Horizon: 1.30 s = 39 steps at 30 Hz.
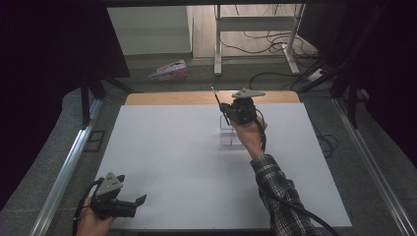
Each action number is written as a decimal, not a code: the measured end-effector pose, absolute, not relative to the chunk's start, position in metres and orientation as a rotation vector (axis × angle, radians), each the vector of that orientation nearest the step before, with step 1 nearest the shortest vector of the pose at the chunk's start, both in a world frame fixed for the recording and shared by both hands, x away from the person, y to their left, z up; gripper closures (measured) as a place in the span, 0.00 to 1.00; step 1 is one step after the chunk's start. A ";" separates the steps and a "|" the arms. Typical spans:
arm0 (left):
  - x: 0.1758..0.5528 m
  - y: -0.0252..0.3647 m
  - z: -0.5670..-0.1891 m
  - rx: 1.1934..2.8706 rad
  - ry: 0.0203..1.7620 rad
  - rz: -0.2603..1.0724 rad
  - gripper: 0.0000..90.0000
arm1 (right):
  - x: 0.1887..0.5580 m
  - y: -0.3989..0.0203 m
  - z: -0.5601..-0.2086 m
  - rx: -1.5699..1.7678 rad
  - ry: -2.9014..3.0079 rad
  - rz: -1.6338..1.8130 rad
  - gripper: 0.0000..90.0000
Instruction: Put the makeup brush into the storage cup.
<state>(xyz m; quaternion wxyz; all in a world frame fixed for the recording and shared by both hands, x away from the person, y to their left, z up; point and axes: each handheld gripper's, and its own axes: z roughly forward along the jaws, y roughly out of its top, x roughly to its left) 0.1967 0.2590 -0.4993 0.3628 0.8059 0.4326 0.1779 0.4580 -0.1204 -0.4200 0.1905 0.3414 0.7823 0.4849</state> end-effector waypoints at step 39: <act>0.197 0.258 -0.501 2.088 1.115 0.443 0.00 | 0.452 -0.128 -0.458 0.994 2.194 1.293 0.66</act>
